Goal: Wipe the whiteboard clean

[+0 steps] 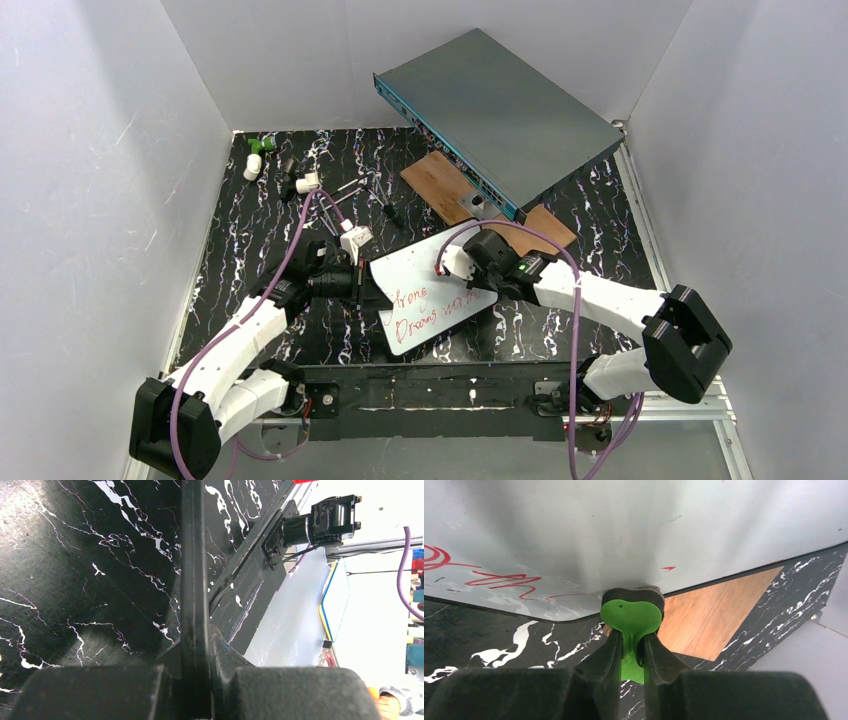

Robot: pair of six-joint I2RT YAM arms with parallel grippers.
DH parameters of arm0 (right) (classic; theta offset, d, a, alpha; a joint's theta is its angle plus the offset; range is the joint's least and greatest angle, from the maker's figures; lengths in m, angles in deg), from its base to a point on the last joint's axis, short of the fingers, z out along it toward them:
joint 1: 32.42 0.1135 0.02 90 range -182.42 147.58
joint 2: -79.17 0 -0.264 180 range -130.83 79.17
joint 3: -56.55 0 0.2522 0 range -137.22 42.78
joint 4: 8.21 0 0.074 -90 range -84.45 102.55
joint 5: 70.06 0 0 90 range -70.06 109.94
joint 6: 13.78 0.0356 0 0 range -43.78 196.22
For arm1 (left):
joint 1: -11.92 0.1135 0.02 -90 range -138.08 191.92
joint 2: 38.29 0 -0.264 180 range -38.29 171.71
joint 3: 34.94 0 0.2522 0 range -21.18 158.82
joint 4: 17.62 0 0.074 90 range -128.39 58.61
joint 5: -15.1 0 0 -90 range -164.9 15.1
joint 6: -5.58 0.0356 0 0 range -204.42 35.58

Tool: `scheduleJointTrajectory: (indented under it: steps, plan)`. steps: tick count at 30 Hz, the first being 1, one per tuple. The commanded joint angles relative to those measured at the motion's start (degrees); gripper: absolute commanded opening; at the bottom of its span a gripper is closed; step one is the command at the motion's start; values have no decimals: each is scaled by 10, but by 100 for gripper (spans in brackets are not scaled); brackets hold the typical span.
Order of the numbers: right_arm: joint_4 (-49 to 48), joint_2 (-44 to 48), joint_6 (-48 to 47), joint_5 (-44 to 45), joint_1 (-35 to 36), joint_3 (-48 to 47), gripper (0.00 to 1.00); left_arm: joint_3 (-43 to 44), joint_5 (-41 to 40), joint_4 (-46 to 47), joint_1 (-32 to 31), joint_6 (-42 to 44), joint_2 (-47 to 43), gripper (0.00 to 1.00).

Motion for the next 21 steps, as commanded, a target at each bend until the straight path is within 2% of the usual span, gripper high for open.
scheduleJointTrajectory:
  steps: [1, 5, 11, 17, 21]
  plan:
    - [-72, 11, -21, 29, 4, -22, 1, 12, 78, 15, -11, 18, -13, 0]
    - [-84, 9, -25, 51, -15, -40, 1, 11, 78, 15, -12, 18, -13, 0]
    - [-83, 15, -21, 45, -19, -13, 1, 11, 78, 16, -14, 18, -13, 0]
    - [-7, 32, 0, -63, -10, -32, 1, 11, 78, 16, -15, 18, -13, 0]
    - [5, 33, 18, -68, -8, -70, 1, 11, 78, 17, -16, 18, -12, 0]
